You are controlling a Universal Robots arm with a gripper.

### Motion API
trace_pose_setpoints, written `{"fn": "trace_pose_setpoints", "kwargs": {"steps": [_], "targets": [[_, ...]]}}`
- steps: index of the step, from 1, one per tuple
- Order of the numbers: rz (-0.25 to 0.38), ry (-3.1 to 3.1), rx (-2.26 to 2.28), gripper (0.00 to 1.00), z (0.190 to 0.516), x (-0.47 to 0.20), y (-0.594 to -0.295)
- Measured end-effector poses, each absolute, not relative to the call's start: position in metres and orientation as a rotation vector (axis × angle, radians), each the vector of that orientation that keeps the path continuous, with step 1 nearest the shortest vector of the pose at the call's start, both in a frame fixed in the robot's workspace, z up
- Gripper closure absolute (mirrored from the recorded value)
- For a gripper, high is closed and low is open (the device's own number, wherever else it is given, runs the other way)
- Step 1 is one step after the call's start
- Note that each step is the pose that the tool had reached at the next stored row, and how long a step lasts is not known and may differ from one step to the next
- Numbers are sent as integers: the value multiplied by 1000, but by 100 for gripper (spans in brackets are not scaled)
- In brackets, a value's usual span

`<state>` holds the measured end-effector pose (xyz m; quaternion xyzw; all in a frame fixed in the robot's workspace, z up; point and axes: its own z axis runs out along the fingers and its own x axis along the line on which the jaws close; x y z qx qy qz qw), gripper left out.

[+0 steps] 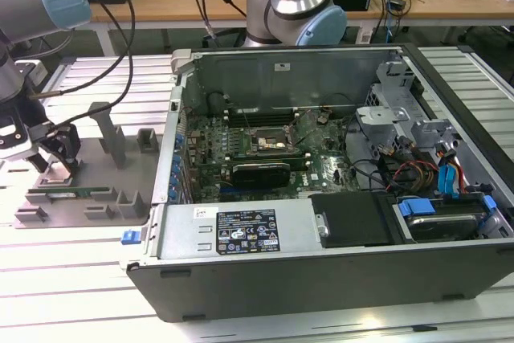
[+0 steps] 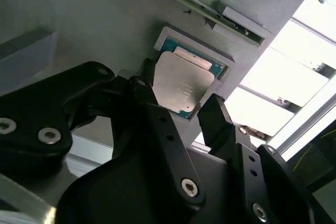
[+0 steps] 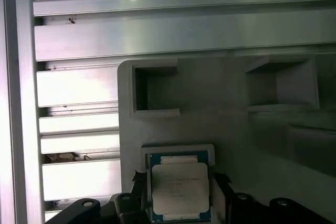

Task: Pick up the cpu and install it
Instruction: 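Pick up the cpu and move it towards the insertion slot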

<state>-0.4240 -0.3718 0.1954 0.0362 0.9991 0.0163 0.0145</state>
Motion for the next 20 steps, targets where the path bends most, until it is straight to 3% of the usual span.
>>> {"fn": "trace_pose_setpoints", "kwargs": {"steps": [7,9,20], "targets": [[47,3110,113,40,195,-424,-372],[47,3110,113,33,195,-424,-372],[18,3112,63,33,192,-424,-372]]}}
